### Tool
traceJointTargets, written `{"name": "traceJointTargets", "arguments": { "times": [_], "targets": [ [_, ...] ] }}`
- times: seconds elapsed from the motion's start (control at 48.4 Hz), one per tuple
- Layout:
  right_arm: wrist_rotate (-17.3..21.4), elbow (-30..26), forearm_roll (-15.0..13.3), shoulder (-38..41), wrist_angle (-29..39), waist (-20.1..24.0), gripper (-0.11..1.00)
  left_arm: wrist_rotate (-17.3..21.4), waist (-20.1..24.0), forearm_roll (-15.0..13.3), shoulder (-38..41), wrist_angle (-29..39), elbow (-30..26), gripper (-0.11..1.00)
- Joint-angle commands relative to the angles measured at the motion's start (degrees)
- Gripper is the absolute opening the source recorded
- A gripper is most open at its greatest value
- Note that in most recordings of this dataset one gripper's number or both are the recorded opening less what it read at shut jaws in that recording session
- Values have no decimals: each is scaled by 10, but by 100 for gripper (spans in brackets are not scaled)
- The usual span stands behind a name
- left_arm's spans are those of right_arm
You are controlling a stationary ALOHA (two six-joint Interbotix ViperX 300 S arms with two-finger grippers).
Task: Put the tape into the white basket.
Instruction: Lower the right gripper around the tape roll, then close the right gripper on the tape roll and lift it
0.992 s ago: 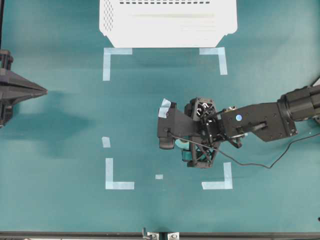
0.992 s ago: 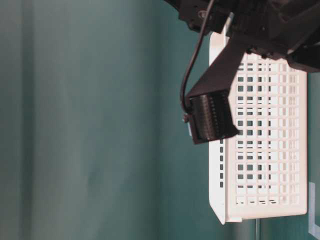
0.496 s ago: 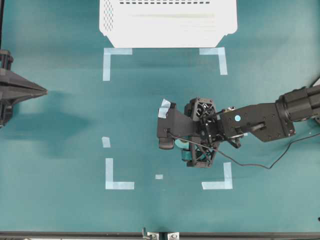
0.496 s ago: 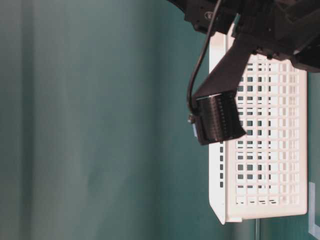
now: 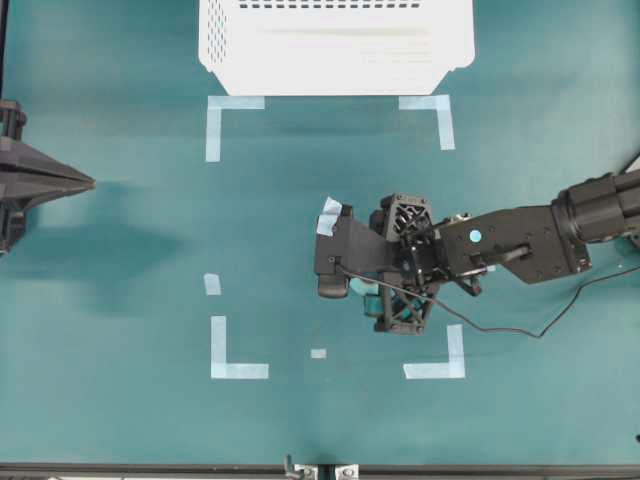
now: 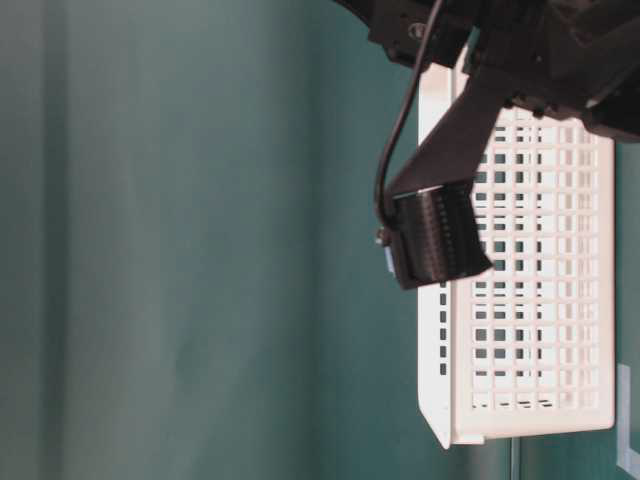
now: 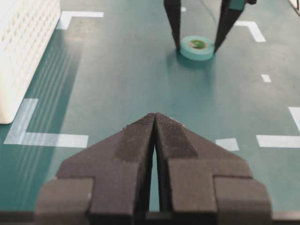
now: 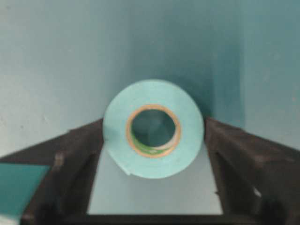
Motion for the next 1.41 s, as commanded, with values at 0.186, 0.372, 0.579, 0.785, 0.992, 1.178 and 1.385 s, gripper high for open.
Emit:
{"name": "traceJointTargets", "arguments": {
  "times": [0.186, 0.372, 0.579, 0.785, 0.992, 1.178, 1.385],
  "targets": [
    [1, -18, 1, -9, 40, 3, 68, 0, -2, 0, 5, -3, -6, -11],
    [0, -42, 0, -11, 43, 2, 68, 0, -2, 0, 5, -3, -6, -11],
    [0, -72, 0, -44, 79, 3, 68, 1, -2, 0, 5, -3, -6, -11],
    [0, -97, 1, -70, 132, 3, 68, 2, -2, 0, 5, -3, -6, -11],
    [-1, -135, 0, -76, 176, 3, 68, 2, -2, 0, 5, -3, -6, -11],
    [-1, -174, 1, -76, 213, 3, 68, 2, -2, 0, 4, -3, -6, -11],
    [-3, -213, 1, -76, 272, 3, 68, 2, -2, 0, 4, -4, -6, -11]
  ]
}}
